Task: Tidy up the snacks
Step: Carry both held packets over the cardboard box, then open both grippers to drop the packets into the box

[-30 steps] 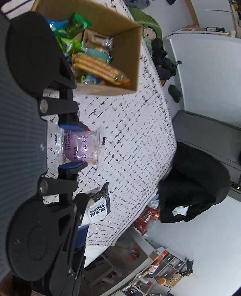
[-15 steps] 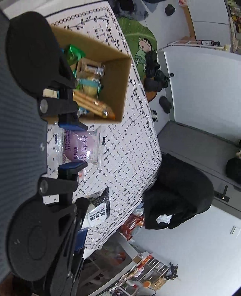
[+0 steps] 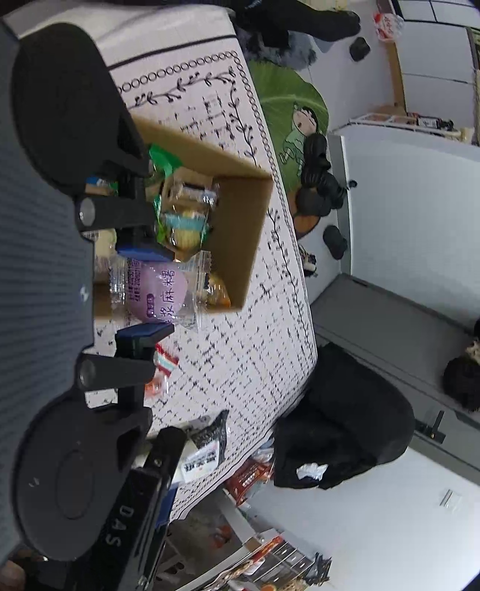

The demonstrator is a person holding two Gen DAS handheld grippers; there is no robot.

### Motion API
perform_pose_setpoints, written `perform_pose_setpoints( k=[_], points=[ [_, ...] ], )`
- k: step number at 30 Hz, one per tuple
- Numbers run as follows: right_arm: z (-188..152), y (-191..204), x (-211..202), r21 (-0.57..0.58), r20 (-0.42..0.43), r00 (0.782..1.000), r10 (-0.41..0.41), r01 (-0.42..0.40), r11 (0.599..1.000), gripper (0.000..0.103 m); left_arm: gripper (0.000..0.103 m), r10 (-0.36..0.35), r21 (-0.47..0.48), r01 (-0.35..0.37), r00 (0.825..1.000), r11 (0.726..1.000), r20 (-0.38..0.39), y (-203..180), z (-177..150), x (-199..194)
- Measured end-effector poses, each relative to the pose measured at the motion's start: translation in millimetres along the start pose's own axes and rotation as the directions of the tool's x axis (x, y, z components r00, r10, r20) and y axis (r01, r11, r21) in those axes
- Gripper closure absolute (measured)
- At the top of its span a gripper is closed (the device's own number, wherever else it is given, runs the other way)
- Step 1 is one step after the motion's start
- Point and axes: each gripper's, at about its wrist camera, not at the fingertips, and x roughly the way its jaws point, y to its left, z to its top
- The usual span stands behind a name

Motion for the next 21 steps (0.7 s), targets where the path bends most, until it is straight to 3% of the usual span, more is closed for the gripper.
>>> perform_pose_setpoints(
  k=[9,18,21],
  points=[
    [5.6,24.4,16.8,-0.001,-0.013,0.999,0.044,-0.044,0.999,0.056,0.069,0.049,-0.083,-0.05,0.999,0.995,-0.018,35.3,4.5,9.6],
    [24.1,43.2,36.7,0.015,-0.013,0.994,0.108,-0.108,0.994,0.056,0.053,0.079,-0.116,-0.081,0.997,0.99,-0.028,47.0,4.6,17.9],
    [30.6,45.8,40.4,0.048,-0.006,0.988,0.153,-0.152,0.987,0.051,0.049,0.085,-0.125,-0.088,0.996,0.988,-0.03,48.9,4.7,18.9]
  ],
)
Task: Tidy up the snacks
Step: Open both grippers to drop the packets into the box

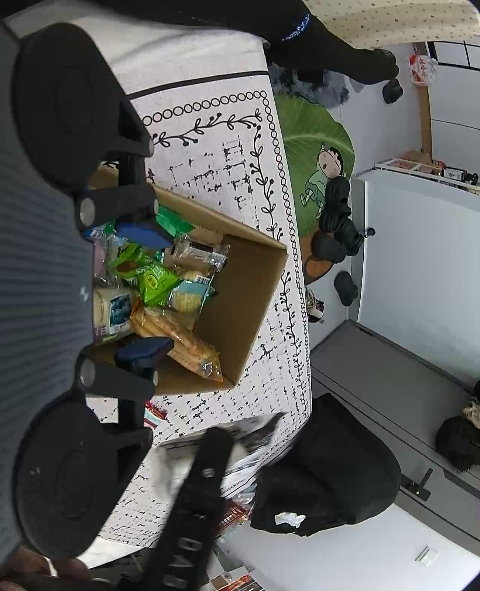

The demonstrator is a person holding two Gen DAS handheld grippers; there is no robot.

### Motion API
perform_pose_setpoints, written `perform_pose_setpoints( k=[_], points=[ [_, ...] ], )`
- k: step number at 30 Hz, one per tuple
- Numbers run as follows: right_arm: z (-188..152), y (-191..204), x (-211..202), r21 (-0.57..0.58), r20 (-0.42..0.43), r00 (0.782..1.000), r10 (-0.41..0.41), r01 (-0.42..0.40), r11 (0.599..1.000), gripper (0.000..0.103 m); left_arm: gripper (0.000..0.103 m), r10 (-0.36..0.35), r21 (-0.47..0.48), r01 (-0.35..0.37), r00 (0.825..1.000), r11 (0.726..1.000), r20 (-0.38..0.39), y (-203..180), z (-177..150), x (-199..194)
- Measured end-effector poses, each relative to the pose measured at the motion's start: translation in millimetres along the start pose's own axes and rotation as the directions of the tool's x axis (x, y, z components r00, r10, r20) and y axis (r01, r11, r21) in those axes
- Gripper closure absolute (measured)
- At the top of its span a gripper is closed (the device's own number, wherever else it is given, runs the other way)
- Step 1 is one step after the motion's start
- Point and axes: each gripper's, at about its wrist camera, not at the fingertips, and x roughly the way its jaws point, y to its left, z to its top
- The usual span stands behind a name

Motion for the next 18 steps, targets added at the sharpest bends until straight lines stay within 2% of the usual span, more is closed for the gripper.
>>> perform_pose_setpoints(
  k=[2,3,7,18],
  points=[
    [1.3,-1.9,0.1,0.019,0.014,1.0,0.003,-0.003,1.0,0.027,0.046,0.001,-0.007,-0.001,1.0,1.0,0.0,1.2,0.5,0.6],
    [1.3,-2.9,-1.5,0.019,0.027,1.0,-0.004,0.003,1.0,0.025,0.041,0.003,-0.008,-0.003,1.0,1.0,0.001,1.3,0.4,0.7],
    [-4.3,-14.8,-4.3,0.028,0.019,1.0,-0.019,0.018,0.999,0.025,0.03,0.011,-0.013,-0.011,1.0,1.0,0.007,-0.1,0.5,0.6],
    [-38.8,-64.8,-21.2,0.093,-0.033,0.996,-0.086,0.089,0.992,0.025,0.014,-0.008,0.026,0.008,1.0,1.0,-0.001,-20.4,-4.6,0.3]
  ],
)
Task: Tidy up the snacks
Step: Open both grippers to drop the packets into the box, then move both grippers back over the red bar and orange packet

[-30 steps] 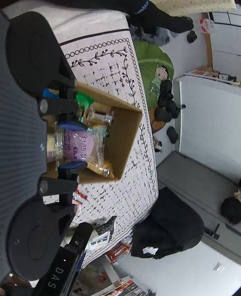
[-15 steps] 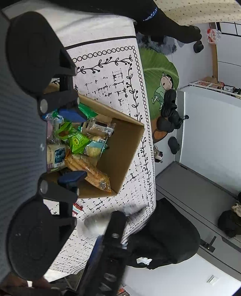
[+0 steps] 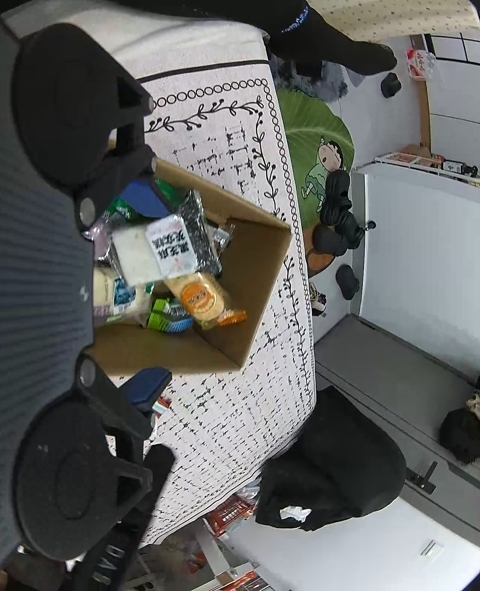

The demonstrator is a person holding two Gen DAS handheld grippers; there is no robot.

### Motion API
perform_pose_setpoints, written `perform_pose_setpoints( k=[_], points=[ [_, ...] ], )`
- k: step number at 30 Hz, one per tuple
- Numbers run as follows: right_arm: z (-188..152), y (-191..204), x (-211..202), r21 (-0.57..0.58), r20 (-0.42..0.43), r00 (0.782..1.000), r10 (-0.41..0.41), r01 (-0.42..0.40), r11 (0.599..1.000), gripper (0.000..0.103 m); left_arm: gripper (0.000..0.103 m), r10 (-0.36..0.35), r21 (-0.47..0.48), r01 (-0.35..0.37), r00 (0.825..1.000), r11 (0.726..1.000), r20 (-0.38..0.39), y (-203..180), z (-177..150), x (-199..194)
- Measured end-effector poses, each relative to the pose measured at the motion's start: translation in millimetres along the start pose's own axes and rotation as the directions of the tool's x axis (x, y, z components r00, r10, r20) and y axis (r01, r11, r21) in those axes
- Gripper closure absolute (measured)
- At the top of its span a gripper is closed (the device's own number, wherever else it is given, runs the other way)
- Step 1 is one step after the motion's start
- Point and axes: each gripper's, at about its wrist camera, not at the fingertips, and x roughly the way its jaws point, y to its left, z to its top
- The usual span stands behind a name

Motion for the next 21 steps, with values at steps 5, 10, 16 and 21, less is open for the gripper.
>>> perform_pose_setpoints(
  k=[5,10,16,21],
  points=[
    [-9.8,-27.7,-7.6,0.042,-0.007,1.0,-0.025,0.025,0.999,0.025,0.009,-0.006,0.04,0.005,1.0,0.999,0.007,-17.9,-4.2,-1.9],
    [-16.4,-51.7,-12.4,0.076,-0.004,0.999,-0.04,0.04,0.996,0.025,0.008,-0.002,0.084,0.0,1.0,0.997,0.02,-35.9,-8.2,-4.1],
    [-21.6,-77.0,-13.5,0.115,0.001,0.999,-0.035,0.035,0.993,0.026,0.008,-0.04,0.137,0.036,0.999,0.99,0.029,-61.8,-10.9,-6.3],
    [-25.3,-92.6,-10.7,0.141,-0.003,1.0,-0.025,0.025,0.99,0.029,0.008,-0.07,0.205,0.066,0.997,0.977,0.014,-87.0,-14.3,-2.5]
  ],
)
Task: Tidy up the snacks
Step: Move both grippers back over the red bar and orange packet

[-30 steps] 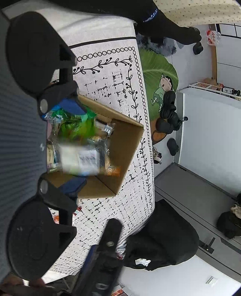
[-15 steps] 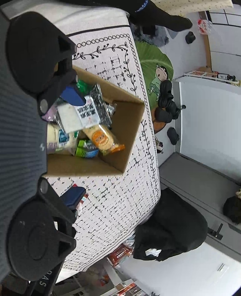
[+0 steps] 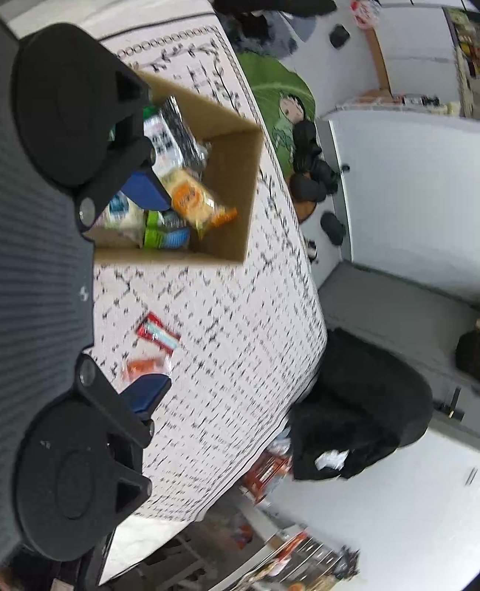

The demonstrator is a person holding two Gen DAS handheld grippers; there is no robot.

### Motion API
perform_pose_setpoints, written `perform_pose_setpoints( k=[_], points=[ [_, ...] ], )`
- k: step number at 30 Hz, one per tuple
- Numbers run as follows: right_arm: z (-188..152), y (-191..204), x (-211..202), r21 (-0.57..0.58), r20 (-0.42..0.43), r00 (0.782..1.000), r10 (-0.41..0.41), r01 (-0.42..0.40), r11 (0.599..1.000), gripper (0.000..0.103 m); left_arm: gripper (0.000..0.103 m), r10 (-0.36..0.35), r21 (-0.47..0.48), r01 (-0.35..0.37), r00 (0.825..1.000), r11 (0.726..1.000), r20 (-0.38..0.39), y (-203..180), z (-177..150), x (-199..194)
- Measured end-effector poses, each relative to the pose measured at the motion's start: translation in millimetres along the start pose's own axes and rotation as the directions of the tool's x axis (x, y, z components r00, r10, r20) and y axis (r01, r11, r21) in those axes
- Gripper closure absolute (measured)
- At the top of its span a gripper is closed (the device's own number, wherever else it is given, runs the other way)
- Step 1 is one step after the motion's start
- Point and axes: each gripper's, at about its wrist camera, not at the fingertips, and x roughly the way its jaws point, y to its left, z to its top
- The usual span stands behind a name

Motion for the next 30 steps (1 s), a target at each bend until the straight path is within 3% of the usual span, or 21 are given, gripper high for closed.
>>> perform_pose_setpoints(
  k=[9,17,23,27,30],
  points=[
    [1.5,-23.2,16.3,0.039,-0.013,1.0,0.023,-0.022,0.999,0.034,0.009,-0.014,0.061,0.015,0.999,0.998,-0.029,-29.1,1.4,23.1],
    [-0.9,-34.4,46.7,0.068,-0.052,0.997,0.054,-0.05,0.996,0.045,0.013,-0.018,0.113,0.025,0.998,0.993,-0.061,-50.3,2.4,48.2],
    [-3.0,-41.1,70.6,0.083,-0.082,0.994,0.069,-0.062,0.995,0.05,0.026,0.008,0.126,0.005,0.995,0.992,-0.096,-56.3,2.7,74.6],
    [-3.3,-46.7,86.2,0.107,-0.104,0.993,0.063,-0.052,0.993,0.057,0.046,0.028,0.105,-0.015,0.991,0.994,-0.127,-55.6,2.6,95.1],
    [-2.5,-49.6,97.4,0.111,-0.114,0.991,0.065,-0.052,0.992,0.059,0.051,0.039,0.087,-0.027,0.989,0.996,-0.139,-56.2,2.7,107.9]
  ],
)
